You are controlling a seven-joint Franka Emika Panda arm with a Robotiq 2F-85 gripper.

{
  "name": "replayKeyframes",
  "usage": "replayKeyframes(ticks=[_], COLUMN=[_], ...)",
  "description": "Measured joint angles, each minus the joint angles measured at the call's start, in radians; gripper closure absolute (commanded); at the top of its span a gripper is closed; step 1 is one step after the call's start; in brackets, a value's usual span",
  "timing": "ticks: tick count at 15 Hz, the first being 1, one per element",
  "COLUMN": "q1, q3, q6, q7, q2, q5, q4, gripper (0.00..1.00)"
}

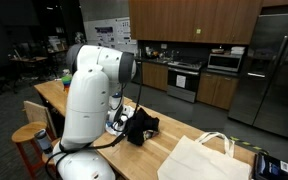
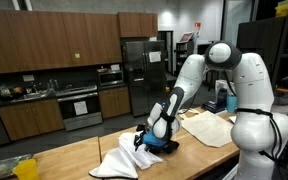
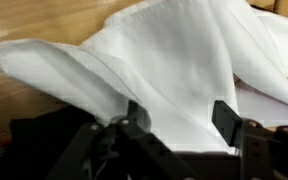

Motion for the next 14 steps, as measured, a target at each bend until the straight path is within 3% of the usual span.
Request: replayKeyframes(ticks=[3, 6, 14], q1=[-0.11, -0.175, -0.274], q3=[0.068, 0.108, 0.198], q6=[-0.002, -0.008, -0.024], q7=[-0.022, -0.037, -0.054], q2=[0.011, 0.012, 0.011], q5=[-0.012, -0.012, -0.012], q4=[-0.004, -0.008, -0.009], gripper=[0.79, 0.99, 1.0])
